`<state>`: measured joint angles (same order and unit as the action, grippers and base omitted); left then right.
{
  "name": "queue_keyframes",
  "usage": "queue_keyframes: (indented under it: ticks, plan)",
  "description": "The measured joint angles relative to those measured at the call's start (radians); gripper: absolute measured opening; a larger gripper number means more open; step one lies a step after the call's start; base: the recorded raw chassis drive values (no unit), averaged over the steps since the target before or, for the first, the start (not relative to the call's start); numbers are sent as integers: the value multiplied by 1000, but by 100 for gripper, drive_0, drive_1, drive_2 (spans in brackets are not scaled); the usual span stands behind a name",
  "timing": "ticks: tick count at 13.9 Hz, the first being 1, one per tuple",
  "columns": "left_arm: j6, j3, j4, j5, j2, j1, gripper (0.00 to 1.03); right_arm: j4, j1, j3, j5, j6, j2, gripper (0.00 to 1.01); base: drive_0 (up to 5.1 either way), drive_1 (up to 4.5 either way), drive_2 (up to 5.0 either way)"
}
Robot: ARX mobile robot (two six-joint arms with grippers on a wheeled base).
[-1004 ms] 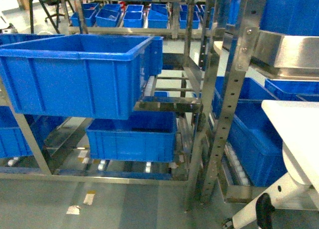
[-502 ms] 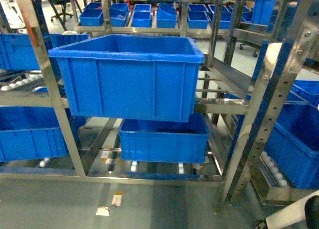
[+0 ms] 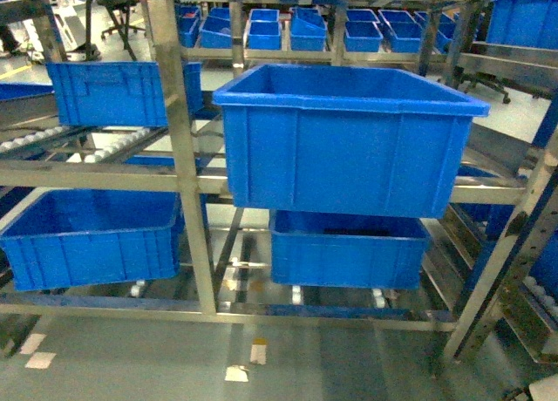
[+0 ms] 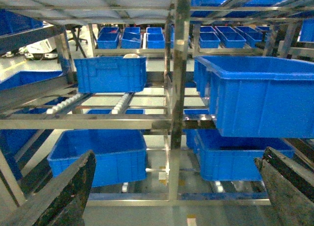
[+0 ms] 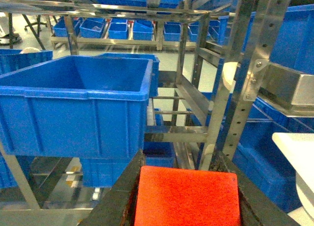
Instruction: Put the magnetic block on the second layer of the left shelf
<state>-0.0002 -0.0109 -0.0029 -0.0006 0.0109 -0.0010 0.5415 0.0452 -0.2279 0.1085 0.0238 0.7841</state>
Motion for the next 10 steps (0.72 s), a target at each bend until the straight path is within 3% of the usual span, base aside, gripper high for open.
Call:
queue_keyframes:
  ticks: [4, 7, 10]
  plan:
    - [0, 0, 0, 0, 0, 0, 98, 4, 0, 0, 0, 0, -1, 34, -505, 236, 236]
    - [0, 0, 4, -3, 0, 0, 98, 0, 0, 1, -4, 1, 1, 34, 0, 0, 0]
    - [0, 0, 0, 0, 0, 0, 98, 4, 0, 1, -3, 1, -5, 34, -8, 424, -440]
